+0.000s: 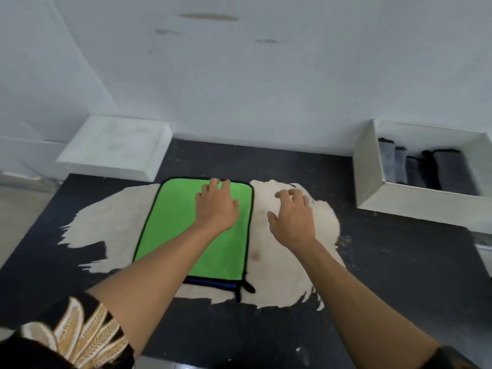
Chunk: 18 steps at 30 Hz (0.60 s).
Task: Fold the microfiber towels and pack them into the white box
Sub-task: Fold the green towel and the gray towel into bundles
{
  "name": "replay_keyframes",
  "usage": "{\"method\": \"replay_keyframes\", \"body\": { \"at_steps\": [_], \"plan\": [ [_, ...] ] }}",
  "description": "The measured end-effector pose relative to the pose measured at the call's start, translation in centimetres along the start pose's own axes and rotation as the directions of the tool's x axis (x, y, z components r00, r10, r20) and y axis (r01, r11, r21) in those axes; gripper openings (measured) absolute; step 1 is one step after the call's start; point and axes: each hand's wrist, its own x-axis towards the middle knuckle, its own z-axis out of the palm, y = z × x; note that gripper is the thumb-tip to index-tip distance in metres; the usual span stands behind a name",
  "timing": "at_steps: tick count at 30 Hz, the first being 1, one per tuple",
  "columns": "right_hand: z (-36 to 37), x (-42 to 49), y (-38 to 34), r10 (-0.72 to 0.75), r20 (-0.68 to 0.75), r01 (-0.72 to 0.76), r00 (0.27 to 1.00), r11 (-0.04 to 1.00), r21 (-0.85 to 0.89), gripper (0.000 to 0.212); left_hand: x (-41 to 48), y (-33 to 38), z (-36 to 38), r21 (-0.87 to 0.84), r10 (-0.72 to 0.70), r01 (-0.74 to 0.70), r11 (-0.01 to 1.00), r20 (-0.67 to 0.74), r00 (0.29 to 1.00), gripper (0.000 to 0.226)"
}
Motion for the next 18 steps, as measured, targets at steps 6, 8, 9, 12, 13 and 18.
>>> {"method": "replay_keyframes", "body": {
  "at_steps": [6, 8, 9, 12, 13, 18],
  "plan": [
    [5.9, -3.2, -6.2, 0.253, 0.363, -0.276, 0.897, 0.961, 0.011, 0.059, -4.3, -12.5, 1.3, -0.001, -0.514, 0.521, 0.854, 0.157, 0.843, 0.061],
    [7.4, -4.3, -7.2, 0.320, 0.421, -0.346, 0.849, 0.938, -0.017, 0.060, -5.6, -15.2, 1.9, -0.013, -0.618, 0.637, 0.771, 0.229, 0.752, 0.065],
    [8.0, -4.8, -7.5, 0.350, 0.423, -0.377, 0.836, 0.926, -0.021, 0.059, -6.0, -16.1, 2.3, -0.024, -0.638, 0.665, 0.746, 0.258, 0.725, 0.065],
    [9.3, -5.4, -8.3, 0.431, 0.398, -0.474, 0.810, 0.881, 0.009, 0.048, -6.3, -18.4, 3.5, -0.107, -0.647, 0.696, 0.710, 0.292, 0.705, 0.057],
    [9.6, -5.4, -8.5, 0.447, 0.400, -0.499, 0.800, 0.866, 0.029, 0.042, -6.3, -19.0, 3.8, -0.153, -0.629, 0.689, 0.709, 0.306, 0.715, 0.051],
    [10.1, -5.2, -8.9, 0.433, 0.416, -0.512, 0.800, 0.853, 0.096, 0.015, -5.6, -19.8, 3.7, -0.328, -0.524, 0.616, 0.716, 0.331, 0.785, 0.021]
  ]
}}
